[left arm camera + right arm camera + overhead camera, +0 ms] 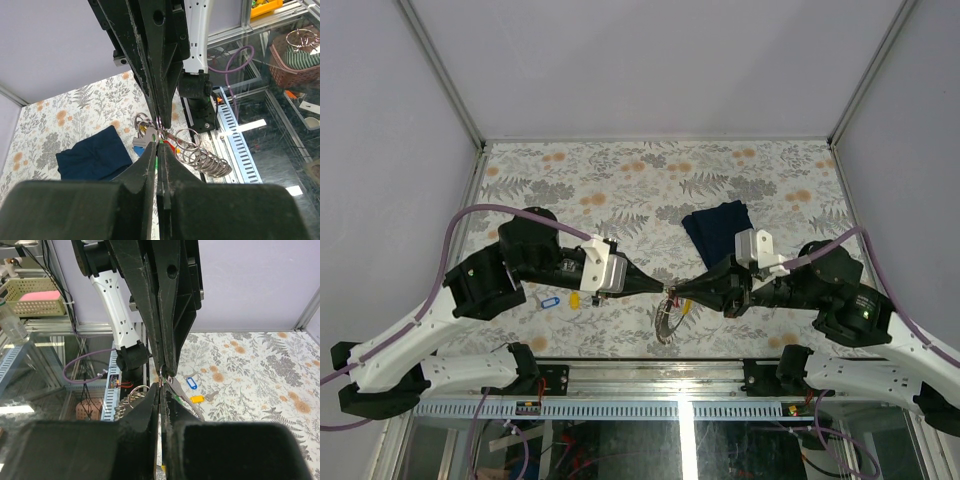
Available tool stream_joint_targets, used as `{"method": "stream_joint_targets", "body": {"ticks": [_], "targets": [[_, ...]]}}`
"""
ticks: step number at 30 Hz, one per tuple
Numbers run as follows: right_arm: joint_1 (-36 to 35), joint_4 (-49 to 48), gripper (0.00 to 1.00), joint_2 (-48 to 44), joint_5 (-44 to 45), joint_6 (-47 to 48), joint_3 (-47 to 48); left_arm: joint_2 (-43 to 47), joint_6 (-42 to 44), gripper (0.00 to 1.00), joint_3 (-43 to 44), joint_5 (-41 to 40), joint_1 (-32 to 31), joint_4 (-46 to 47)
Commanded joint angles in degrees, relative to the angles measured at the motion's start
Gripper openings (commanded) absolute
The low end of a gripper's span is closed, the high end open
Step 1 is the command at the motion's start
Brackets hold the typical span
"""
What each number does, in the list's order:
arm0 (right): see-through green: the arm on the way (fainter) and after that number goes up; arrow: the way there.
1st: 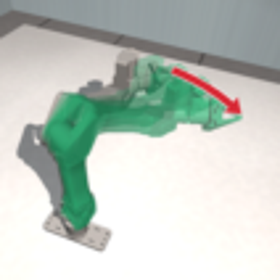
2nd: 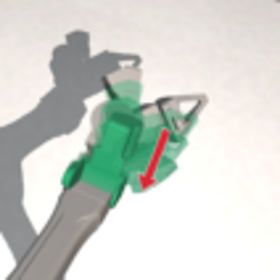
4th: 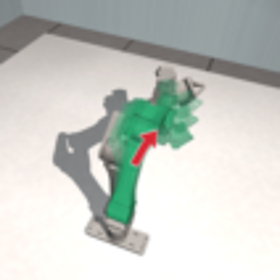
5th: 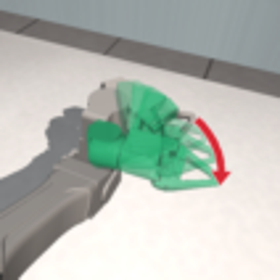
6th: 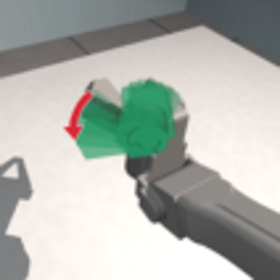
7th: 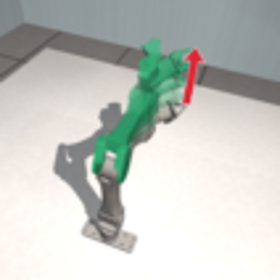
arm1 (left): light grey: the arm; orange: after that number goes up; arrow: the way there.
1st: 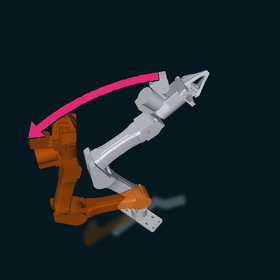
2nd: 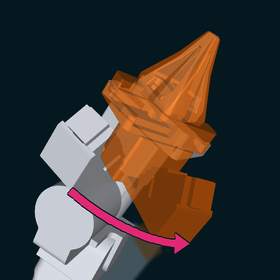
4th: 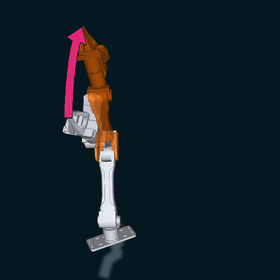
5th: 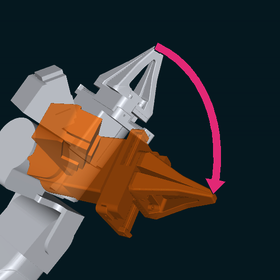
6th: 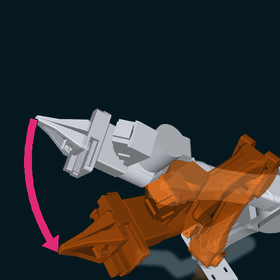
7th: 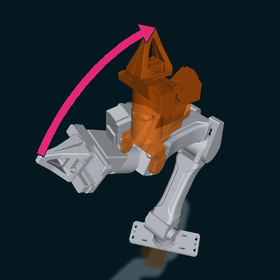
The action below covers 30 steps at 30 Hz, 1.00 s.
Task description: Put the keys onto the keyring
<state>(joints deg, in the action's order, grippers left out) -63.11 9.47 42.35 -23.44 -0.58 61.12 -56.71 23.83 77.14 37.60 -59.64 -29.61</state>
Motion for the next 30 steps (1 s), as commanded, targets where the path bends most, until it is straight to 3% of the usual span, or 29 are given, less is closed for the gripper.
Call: {"method": "stream_joint_targets", "body": {"ticks": [1,17,30], "targets": [[-0.2,-9.9,0.00,-1.9,3.2,-2.3,-0.6,0.9,-1.2,0.00,-0.9,-0.1,-0.3,4.2],[-0.2,-18.4,0.00,-4.4,6.4,-5.7,-4.3,1.9,-2.0,0.00,-3.1,-0.7,-0.3,6.1],[-0.2,-34.6,0.00,-5.8,13.7,-11.9,-13.1,1.6,-4.1,0.01,-5.2,0.9,-0.3,11.5]]}}
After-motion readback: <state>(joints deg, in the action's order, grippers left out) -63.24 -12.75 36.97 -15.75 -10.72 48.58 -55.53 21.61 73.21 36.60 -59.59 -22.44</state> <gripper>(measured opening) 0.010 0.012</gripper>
